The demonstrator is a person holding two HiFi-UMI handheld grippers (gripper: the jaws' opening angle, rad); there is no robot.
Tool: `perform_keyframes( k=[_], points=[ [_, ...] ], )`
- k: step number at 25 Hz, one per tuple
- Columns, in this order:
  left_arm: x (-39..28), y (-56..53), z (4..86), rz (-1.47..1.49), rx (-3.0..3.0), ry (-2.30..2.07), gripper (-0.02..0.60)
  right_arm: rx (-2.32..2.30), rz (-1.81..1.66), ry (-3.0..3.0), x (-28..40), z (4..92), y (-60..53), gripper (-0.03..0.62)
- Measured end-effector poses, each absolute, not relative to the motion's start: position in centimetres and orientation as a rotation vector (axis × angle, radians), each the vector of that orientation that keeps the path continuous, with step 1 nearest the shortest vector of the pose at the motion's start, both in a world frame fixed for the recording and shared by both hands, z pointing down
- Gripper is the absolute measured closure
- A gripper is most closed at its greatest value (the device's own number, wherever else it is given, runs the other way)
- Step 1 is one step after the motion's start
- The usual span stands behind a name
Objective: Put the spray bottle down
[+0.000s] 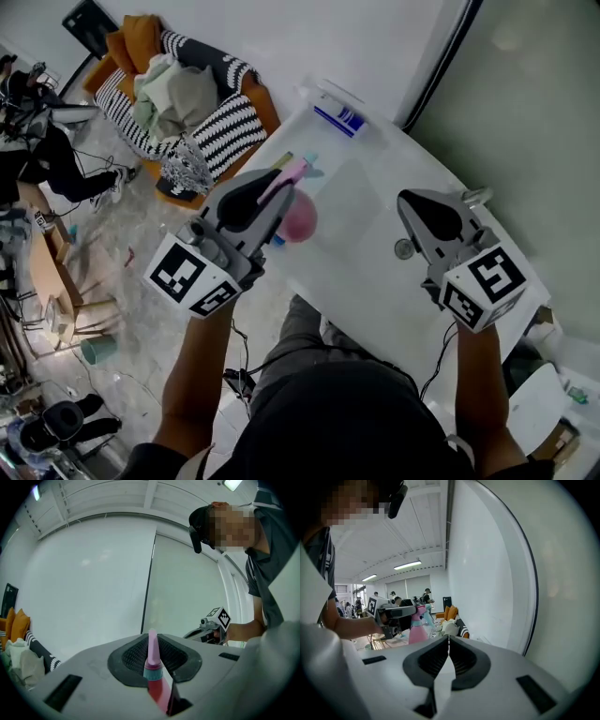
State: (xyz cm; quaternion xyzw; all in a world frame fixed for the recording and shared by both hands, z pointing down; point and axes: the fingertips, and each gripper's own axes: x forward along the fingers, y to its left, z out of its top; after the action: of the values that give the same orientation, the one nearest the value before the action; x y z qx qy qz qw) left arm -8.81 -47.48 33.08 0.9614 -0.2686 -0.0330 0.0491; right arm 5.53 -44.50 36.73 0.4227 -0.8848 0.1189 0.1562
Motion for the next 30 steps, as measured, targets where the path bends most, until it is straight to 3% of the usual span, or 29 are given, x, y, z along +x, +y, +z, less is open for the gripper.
perform_keyframes(
  k=[30],
  points=[
    [-9.1,-57.9,40.5,-0.082,2.915,-0.703,0.520,1.207,0.449,-2.413,2.6,43.5,-53.6,0.583]
  ],
)
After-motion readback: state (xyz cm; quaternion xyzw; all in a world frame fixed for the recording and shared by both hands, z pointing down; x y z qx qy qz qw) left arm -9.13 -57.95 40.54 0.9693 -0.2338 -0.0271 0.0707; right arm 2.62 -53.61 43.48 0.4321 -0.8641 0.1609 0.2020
